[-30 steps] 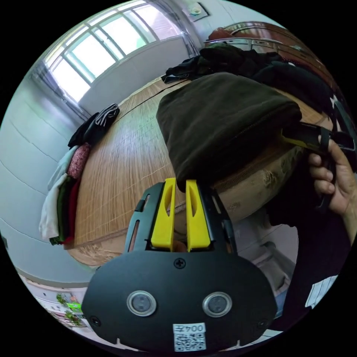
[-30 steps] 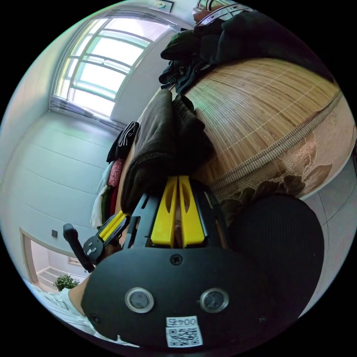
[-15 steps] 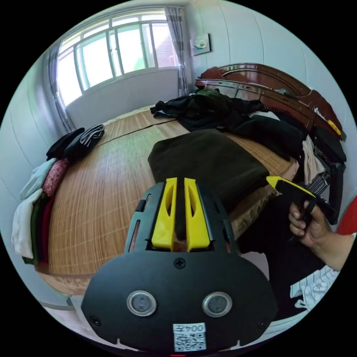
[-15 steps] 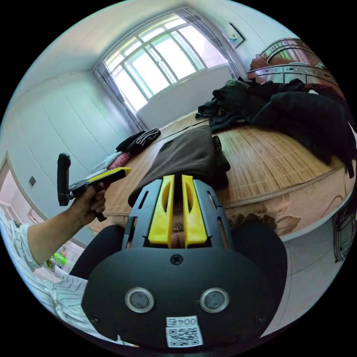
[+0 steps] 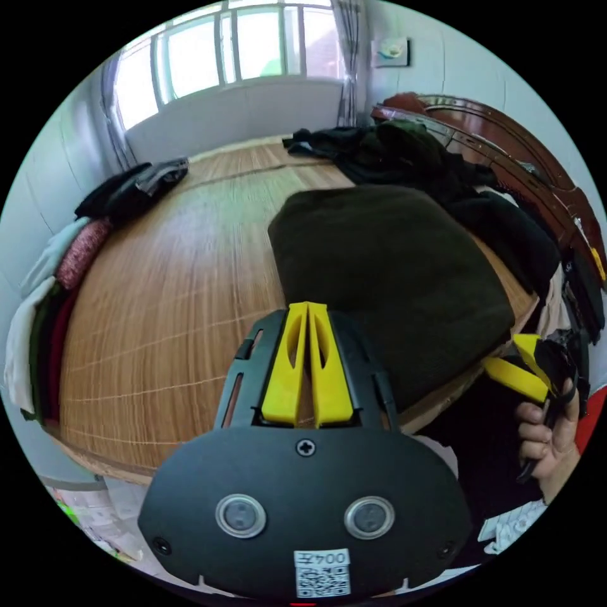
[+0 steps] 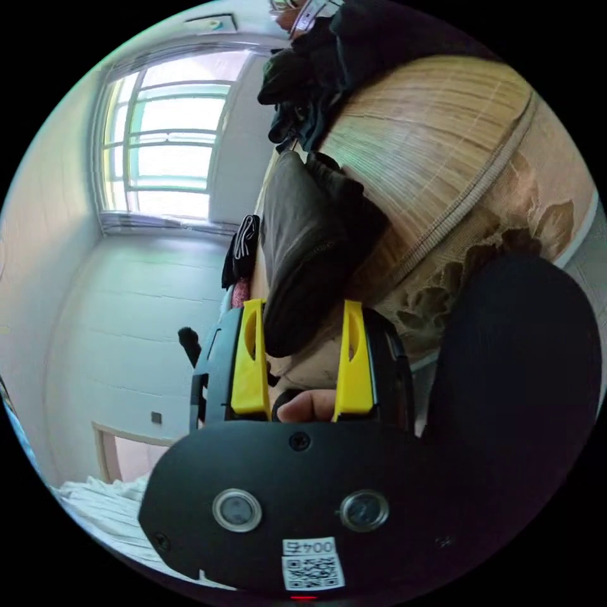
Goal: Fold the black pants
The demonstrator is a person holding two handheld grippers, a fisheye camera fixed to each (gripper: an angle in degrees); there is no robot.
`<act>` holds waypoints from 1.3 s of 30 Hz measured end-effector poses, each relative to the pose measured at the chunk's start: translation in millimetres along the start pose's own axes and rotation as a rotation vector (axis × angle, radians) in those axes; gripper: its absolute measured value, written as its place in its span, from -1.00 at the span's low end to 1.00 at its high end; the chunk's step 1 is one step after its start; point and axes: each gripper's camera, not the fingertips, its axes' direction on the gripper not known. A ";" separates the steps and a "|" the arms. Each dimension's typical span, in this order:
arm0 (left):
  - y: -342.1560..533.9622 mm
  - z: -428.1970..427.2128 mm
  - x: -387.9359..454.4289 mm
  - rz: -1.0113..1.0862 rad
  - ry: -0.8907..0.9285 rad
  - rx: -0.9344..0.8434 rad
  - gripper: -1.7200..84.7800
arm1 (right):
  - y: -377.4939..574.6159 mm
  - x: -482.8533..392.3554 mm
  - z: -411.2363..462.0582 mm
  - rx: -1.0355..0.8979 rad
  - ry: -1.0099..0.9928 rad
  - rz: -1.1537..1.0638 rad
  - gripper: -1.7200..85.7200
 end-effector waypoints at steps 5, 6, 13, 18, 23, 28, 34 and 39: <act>-10.6 -14.2 5.0 -0.012 0.027 -0.063 -0.96 | -49.6 -33.3 33.7 -0.015 0.161 0.008 -0.68; -10.5 -17.3 7.6 -0.009 0.034 -0.067 -0.96 | -56.4 -38.1 34.6 -0.015 0.202 -0.017 -0.68; -10.7 -40.9 51.3 -0.119 0.400 -0.029 -0.96 | -177.1 -94.1 12.2 0.061 0.571 -0.211 -0.78; -21.0 -66.4 57.5 -0.075 0.595 0.019 -0.94 | -162.7 -175.6 29.6 0.044 0.579 -0.561 -0.96; 8.5 -113.4 -10.2 -0.081 0.596 0.129 -0.86 | -137.5 -189.7 142.9 -0.296 0.747 -0.739 -0.97; 4.0 -132.1 -110.3 -0.011 0.529 0.169 -0.73 | -131.7 -176.2 207.7 -0.465 0.932 -0.839 -0.97; -49.0 -127.8 -175.0 0.146 0.665 0.127 -0.62 | -160.5 -177.6 223.8 -0.553 0.885 -0.749 -0.98; -80.9 -116.6 -180.8 0.233 0.812 -0.003 -0.57 | -180.5 -167.7 222.5 -0.572 0.805 -0.671 -0.98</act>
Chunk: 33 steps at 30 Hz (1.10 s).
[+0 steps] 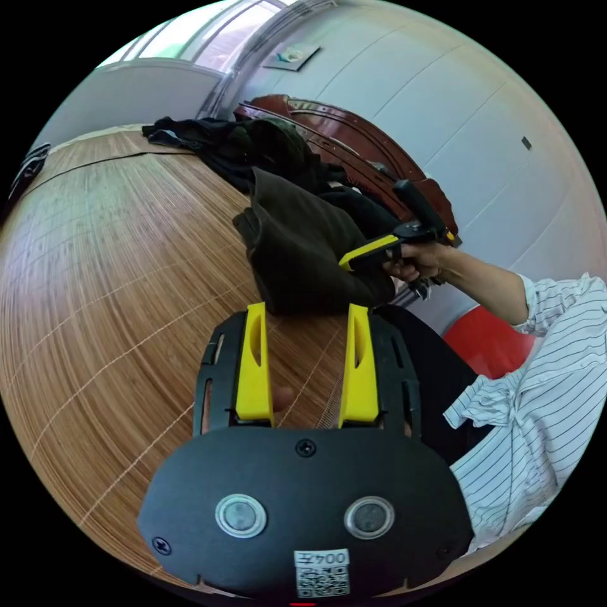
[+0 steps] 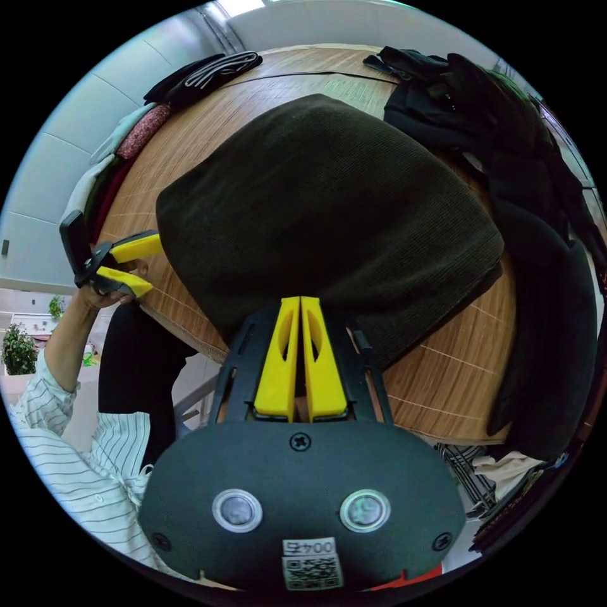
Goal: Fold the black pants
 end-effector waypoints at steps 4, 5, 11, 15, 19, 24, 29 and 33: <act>-21.3 -17.1 -0.7 -0.012 -0.005 0.017 -0.57 | 0.0 8.3 3.3 0.007 -0.012 0.009 -0.98; -27.0 -28.8 1.5 -0.009 -0.001 0.080 -0.57 | 1.3 9.8 4.2 0.011 -0.007 0.007 -0.98; -72.5 -21.8 6.4 0.064 -0.036 -0.089 -0.63 | 11.1 25.1 8.9 0.026 -0.010 0.014 -0.98; -88.1 -33.4 2.1 0.088 0.012 -0.109 -0.79 | 21.6 37.2 12.0 0.038 -0.013 0.016 -0.98; -99.7 -44.8 -17.5 0.042 0.099 -0.213 -0.81 | 35.4 50.8 17.4 0.060 -0.021 0.007 -0.97; -125.6 -61.6 -6.6 -0.057 0.021 -0.238 -0.72 | 59.1 72.9 19.9 0.098 -0.025 -0.010 -0.94; -117.3 -101.5 -10.3 -0.230 0.015 -0.229 -0.66 | 141.0 148.4 -10.6 0.332 -0.410 0.125 -0.69; -109.0 -121.7 -19.1 -0.364 0.168 -0.103 -0.65 | 221.5 222.1 -2.0 0.504 -0.597 0.354 -0.66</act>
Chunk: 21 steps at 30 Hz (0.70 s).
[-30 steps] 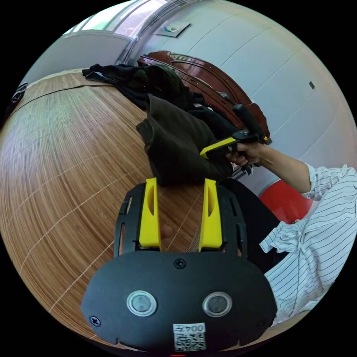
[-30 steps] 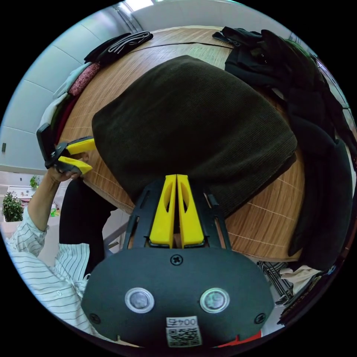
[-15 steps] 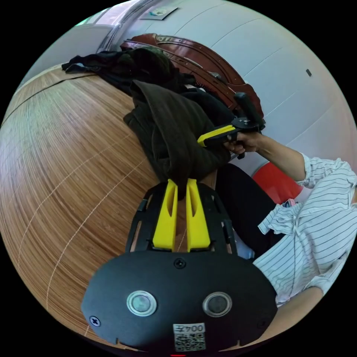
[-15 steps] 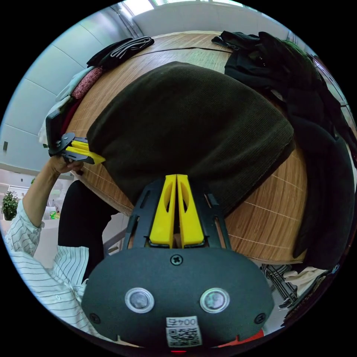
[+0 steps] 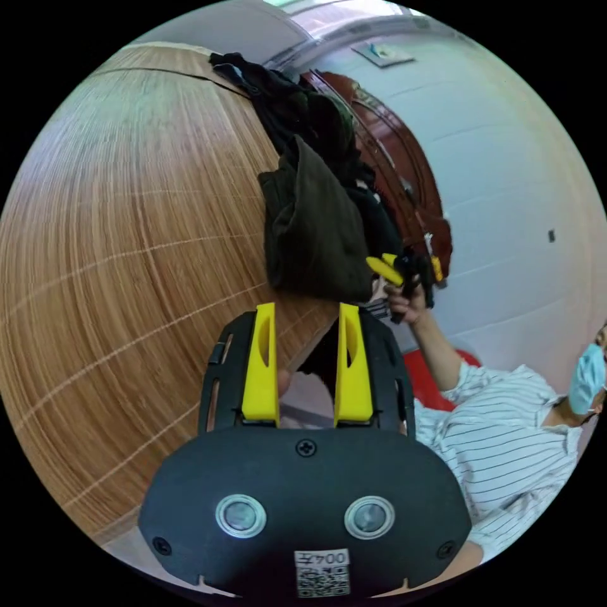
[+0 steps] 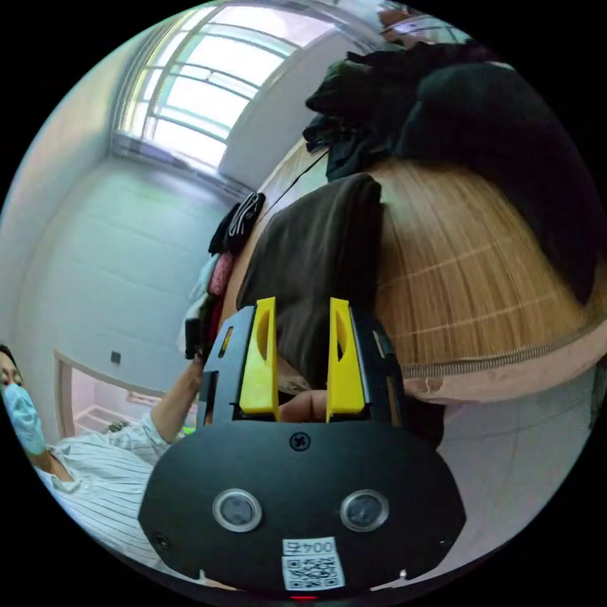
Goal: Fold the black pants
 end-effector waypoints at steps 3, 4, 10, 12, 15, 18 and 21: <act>-3.7 -4.0 -2.1 -0.064 0.121 0.102 -0.65 | 23.3 65.3 -26.3 0.046 -0.095 0.190 -0.60; -6.6 -2.3 -0.5 -0.077 0.137 0.120 -0.65 | 32.4 83.4 -33.8 0.072 -0.134 0.223 -0.59; -29.4 11.9 7.7 -0.145 0.077 0.114 -0.62 | 52.4 134.1 -30.8 0.053 -0.261 0.297 -0.56; -36.9 13.9 9.0 -0.165 0.062 0.115 -0.62 | 50.6 138.6 -30.0 0.046 -0.267 0.286 -0.55; -49.0 17.0 10.4 -0.185 0.039 0.094 -0.61 | 46.7 140.0 -24.8 0.001 -0.234 0.240 -0.54; -57.6 14.8 14.9 -0.188 0.022 0.081 -0.59 | 46.9 143.3 -20.7 -0.027 -0.209 0.220 -0.55; -58.5 9.6 18.1 -0.184 0.027 0.089 -0.56 | 49.5 149.2 -19.1 -0.046 -0.194 0.198 -0.59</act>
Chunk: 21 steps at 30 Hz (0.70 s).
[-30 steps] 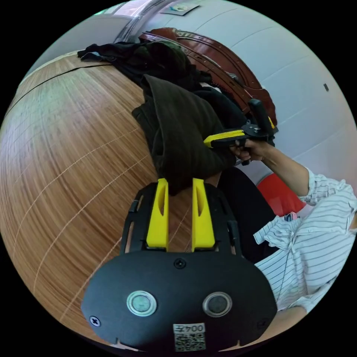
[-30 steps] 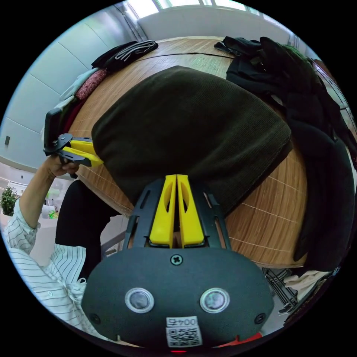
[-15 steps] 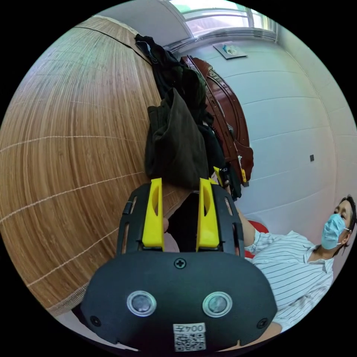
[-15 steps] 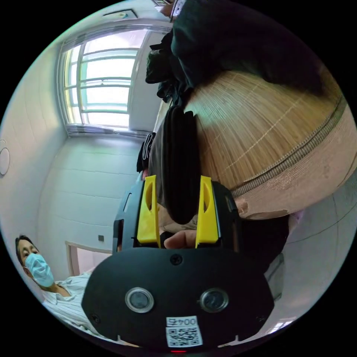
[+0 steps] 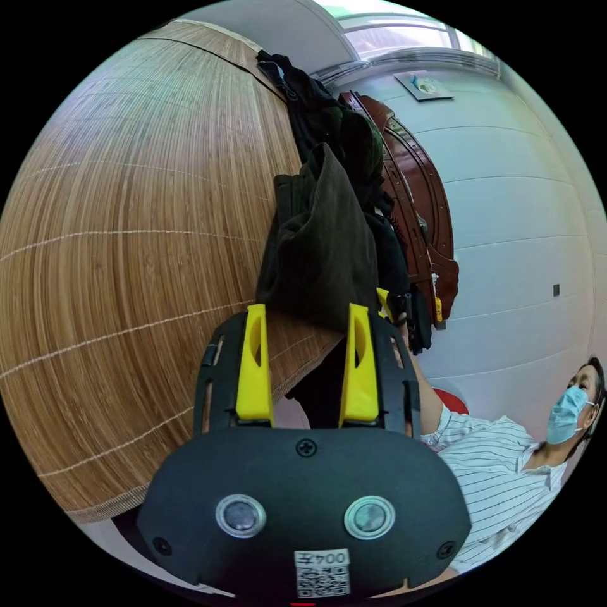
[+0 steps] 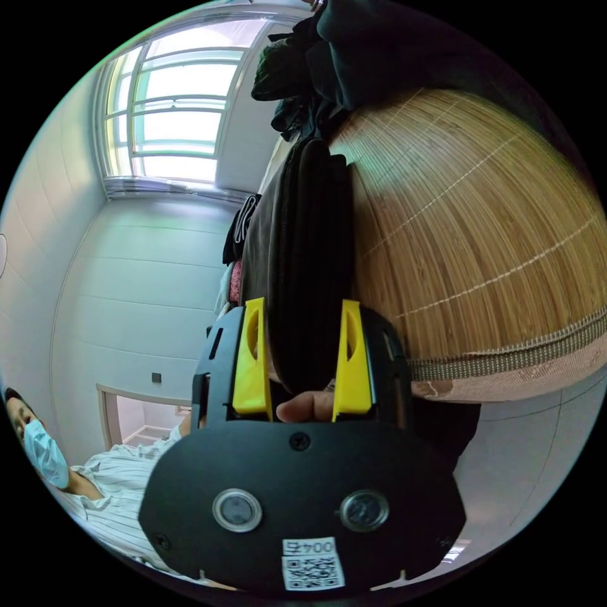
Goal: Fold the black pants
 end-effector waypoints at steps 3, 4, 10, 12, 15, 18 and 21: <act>3.0 -10.3 -4.5 -0.009 0.005 0.030 -0.53 | 0.6 9.8 -0.9 -0.013 -0.003 -0.003 -0.60; 2.2 -13.7 -8.4 -0.020 0.012 0.038 -0.52 | 1.4 13.3 -1.4 -0.013 -0.008 -0.001 -0.61; -17.4 -3.7 -7.8 -0.057 0.091 0.058 -0.42 | 11.4 21.6 -14.5 -0.001 0.018 -0.013 -0.59; -23.0 2.1 -3.1 -0.051 0.096 0.060 -0.41 | 16.8 28.7 -27.2 0.043 0.016 -0.012 -0.59; -32.3 16.5 1.0 -0.038 0.092 0.046 -0.44 | 15.0 45.6 -32.5 0.029 -0.048 0.023 -0.59; -40.2 29.0 3.6 -0.055 0.043 0.076 -0.53 | 8.5 48.6 -23.8 -0.013 -0.066 0.014 -0.59; -41.1 45.3 10.6 -0.060 -0.014 0.095 -0.56 | 3.1 48.0 -6.6 -0.058 -0.078 0.022 -0.60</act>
